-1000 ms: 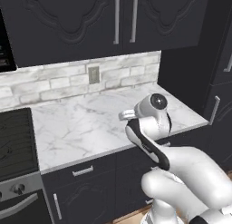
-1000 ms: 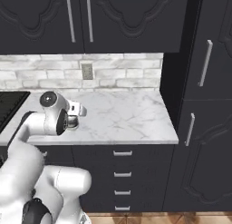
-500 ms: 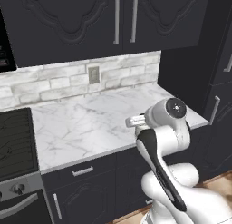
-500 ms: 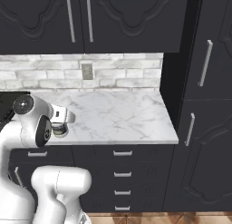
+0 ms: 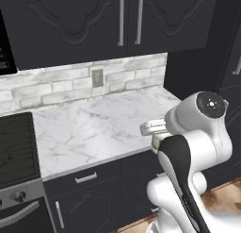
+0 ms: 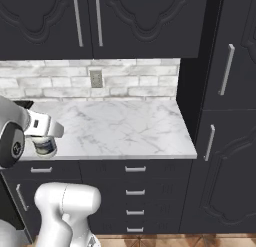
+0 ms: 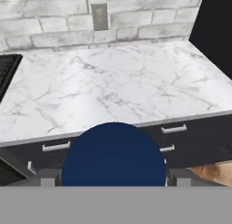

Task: Place the ketchup and mayonnaise from the counter to the top shelf of the fridge. If the existing items in the fridge are on the top shelf, move them to other shelves.

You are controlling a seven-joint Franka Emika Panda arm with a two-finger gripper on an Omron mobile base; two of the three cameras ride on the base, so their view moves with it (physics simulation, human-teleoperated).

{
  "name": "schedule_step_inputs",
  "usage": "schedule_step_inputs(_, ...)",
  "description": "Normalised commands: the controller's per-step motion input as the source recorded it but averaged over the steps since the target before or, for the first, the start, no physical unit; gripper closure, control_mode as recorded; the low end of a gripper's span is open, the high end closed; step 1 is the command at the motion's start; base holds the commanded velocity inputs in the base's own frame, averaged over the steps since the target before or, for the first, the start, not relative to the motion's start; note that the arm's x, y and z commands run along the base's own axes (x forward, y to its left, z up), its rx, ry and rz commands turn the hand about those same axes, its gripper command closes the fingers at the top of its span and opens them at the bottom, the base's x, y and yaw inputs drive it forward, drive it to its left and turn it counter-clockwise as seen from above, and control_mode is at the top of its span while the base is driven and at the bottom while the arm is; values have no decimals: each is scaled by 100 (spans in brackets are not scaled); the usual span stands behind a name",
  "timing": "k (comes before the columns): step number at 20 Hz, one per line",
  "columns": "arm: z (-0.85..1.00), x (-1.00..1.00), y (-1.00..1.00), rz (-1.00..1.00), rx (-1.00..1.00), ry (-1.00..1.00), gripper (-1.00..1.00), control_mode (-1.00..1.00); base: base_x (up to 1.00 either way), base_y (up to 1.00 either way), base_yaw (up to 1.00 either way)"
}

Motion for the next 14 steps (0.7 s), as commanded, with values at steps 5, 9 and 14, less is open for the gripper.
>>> schedule_step_inputs(5,11,-57,0,0,0,0,100,-100,0,0,0)
schedule_step_inputs(9,0,-8,0,0,0,0,100,-100,0,0,0)
schedule_step_inputs(14,0,0,0,0,0,0,100,-100,0,0,0)
